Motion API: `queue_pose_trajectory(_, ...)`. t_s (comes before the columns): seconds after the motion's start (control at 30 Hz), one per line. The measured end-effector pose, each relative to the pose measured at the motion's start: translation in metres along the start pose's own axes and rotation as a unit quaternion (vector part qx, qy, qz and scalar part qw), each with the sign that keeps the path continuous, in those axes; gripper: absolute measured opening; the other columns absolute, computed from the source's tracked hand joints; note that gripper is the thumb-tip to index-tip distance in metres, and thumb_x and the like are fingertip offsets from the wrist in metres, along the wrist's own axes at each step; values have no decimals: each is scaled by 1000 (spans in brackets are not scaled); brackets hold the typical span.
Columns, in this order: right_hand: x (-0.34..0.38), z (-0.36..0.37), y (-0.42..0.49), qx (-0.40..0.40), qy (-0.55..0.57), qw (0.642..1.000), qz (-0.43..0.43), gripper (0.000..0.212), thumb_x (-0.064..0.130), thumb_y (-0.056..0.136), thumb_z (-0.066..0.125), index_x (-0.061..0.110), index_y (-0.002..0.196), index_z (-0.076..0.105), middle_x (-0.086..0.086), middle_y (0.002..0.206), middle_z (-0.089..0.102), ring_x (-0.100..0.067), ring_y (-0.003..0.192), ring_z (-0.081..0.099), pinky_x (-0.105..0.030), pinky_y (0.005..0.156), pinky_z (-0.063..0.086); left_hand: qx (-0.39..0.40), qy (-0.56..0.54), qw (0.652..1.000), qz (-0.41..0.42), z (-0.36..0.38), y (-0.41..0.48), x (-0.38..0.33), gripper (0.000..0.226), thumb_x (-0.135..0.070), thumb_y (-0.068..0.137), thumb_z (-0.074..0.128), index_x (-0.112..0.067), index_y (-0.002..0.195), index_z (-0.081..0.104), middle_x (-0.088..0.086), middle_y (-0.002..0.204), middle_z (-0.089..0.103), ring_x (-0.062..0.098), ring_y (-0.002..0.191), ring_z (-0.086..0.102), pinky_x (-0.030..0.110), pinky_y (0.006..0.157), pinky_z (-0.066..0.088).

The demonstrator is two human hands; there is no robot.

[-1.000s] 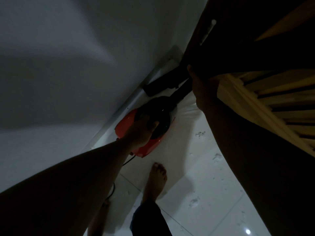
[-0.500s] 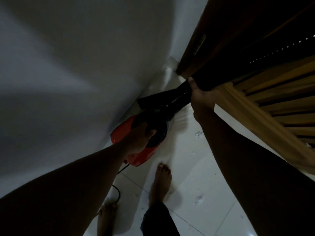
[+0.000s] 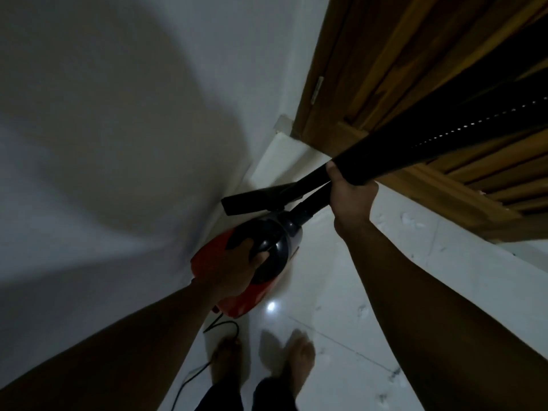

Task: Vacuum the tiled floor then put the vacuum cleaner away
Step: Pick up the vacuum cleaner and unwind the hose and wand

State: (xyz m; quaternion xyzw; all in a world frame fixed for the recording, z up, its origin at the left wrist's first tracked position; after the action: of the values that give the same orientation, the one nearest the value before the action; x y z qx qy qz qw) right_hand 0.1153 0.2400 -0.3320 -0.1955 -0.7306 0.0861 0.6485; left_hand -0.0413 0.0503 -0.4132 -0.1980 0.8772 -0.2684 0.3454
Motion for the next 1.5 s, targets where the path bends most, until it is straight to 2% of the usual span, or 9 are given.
queue_pose_trajectory(0.2,-4,-43,-67,-9,21,1000,10,28,23,81,86,29,88,60,5,100,70,-19,102,70,-47,96,59,-86,-27,995,-41,7,-76,-3,69,-71,85,50,-29,140,50,0,134,61,25,120,60,46,102,48)
queue_pose_trajectory(0.33,-8,-78,-117,-10,52,998,16,28,23,82,85,27,91,59,5,100,68,-18,101,68,-49,98,58,-28,25,999,-10,25,-130,-13,58,-56,98,45,-19,142,49,12,148,48,32,133,48,44,108,38)
queue_pose_trajectory(0.47,-10,-116,-177,1,79,997,8,34,22,84,84,22,102,56,8,96,65,-18,103,67,-45,101,56,-25,18,999,-13,46,-190,-15,58,-51,101,44,-13,144,45,16,146,49,35,131,49,43,107,39)
queue_pose_trajectory(0.73,-26,-182,-308,-23,79,996,14,38,25,81,86,32,86,49,12,91,64,-4,84,63,-34,92,58,-33,20,999,2,88,-335,-1,58,-52,100,43,-9,140,47,17,140,53,35,127,52,43,103,41)
queue_pose_trajectory(0.93,-64,-203,-405,-18,68,998,0,31,24,81,86,31,82,56,15,85,66,2,77,64,-13,67,48,-24,73,996,45,119,-427,39,45,-45,103,42,-13,133,51,3,105,55,30,114,60,38,94,47)
queue_pose_trajectory(1.07,-92,-220,-473,-30,52,998,-10,27,24,81,86,30,83,60,12,87,69,1,80,66,-14,68,50,-10,83,990,117,157,-482,81,49,-24,106,43,-16,152,30,16,148,39,22,127,51,27,106,42)
queue_pose_trajectory(1.27,-151,-247,-580,-54,42,998,-18,28,26,80,87,30,81,59,16,81,68,6,71,67,-12,66,49,-26,63,995,79,201,-567,136,45,-50,100,43,-11,120,56,-4,92,48,31,108,61,38,90,46)
queue_pose_trajectory(1.4,-204,-272,-645,-42,24,999,-14,27,28,80,86,32,77,59,20,75,66,16,64,64,-10,66,47,18,158,978,134,247,-625,181,46,-28,106,43,-18,150,35,17,138,47,26,122,55,31,102,46)
queue_pose_trajectory(1.5,-241,-302,-692,-52,10,999,3,27,29,80,86,32,75,59,21,71,66,15,62,64,-10,66,48,56,141,985,83,281,-670,198,44,-30,107,42,-18,148,38,15,132,50,24,118,56,29,97,47)
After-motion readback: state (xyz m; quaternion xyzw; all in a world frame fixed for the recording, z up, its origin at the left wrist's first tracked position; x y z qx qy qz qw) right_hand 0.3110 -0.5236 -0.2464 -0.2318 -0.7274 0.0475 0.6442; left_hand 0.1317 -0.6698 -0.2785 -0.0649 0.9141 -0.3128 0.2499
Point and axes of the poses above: each hand's wrist, its own y-axis towards the middle knuckle, its own z-axis out of the palm, x = y × z, the point moved 2 cm from there along y, towards the middle knuckle
